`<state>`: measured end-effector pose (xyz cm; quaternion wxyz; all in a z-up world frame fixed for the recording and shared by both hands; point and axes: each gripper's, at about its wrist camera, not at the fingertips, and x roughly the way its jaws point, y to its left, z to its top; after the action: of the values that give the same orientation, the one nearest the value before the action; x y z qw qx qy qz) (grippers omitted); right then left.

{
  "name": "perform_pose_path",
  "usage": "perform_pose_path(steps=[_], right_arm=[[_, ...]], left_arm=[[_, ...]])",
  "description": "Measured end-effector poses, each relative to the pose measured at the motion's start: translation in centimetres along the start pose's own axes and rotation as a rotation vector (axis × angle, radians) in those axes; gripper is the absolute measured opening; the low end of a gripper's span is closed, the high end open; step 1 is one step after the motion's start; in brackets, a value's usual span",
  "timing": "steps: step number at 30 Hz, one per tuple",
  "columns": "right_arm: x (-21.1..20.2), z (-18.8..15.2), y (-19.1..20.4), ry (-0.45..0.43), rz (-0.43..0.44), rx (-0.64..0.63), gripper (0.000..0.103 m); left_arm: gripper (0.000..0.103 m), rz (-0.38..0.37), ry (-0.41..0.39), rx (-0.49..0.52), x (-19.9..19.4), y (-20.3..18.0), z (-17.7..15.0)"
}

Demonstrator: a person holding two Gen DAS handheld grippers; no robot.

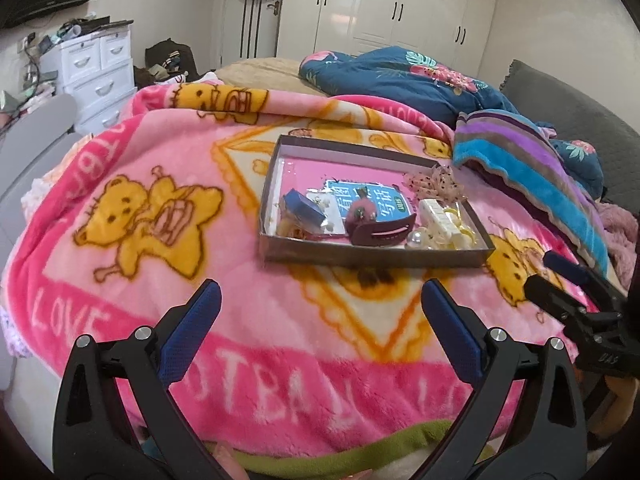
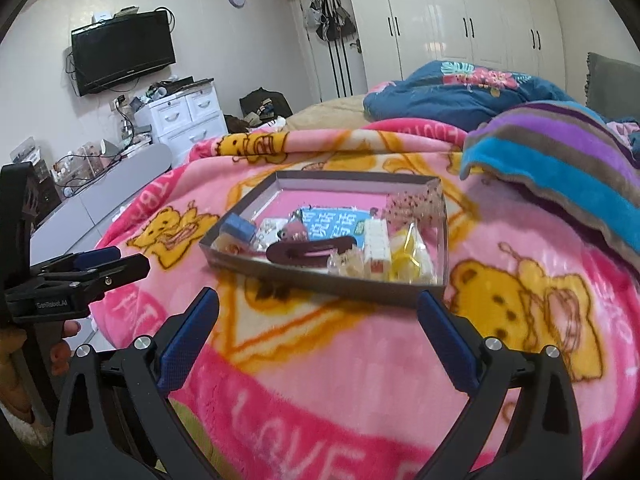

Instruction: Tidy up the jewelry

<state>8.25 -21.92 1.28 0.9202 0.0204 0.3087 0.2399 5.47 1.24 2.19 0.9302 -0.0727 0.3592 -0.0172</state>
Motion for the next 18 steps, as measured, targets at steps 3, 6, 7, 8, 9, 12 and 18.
perform_pose_path(steps=[3,6,7,8,9,12,18], right_arm=[[0.18,-0.37,-0.17,0.012,0.001,0.018,0.099],[0.41,-0.54,-0.43,0.029,0.001,0.038,0.099],[0.39,-0.57,-0.47,0.029,0.0,0.038,0.099],[0.39,-0.62,-0.55,0.029,-0.002,0.039,0.099],[0.41,-0.67,-0.63,0.032,-0.002,0.042,0.099],[0.58,-0.79,-0.88,0.042,0.0,0.054,0.099],[0.68,-0.92,-0.88,0.049,0.004,0.056,0.099]], left_arm=[[0.094,0.003,0.011,0.003,0.14,-0.25,-0.43],[0.094,0.013,0.012,0.008,0.19,-0.46,-0.61],[0.094,0.015,0.012,0.006,0.18,-0.5,-0.56],[0.094,0.014,0.01,0.004,0.15,-0.51,-0.53],[0.094,0.014,0.007,0.003,0.1,-0.52,-0.52],[0.094,0.02,0.002,-0.002,-0.02,-0.43,-0.45],[0.094,0.026,0.004,-0.002,-0.11,-0.36,-0.36]])
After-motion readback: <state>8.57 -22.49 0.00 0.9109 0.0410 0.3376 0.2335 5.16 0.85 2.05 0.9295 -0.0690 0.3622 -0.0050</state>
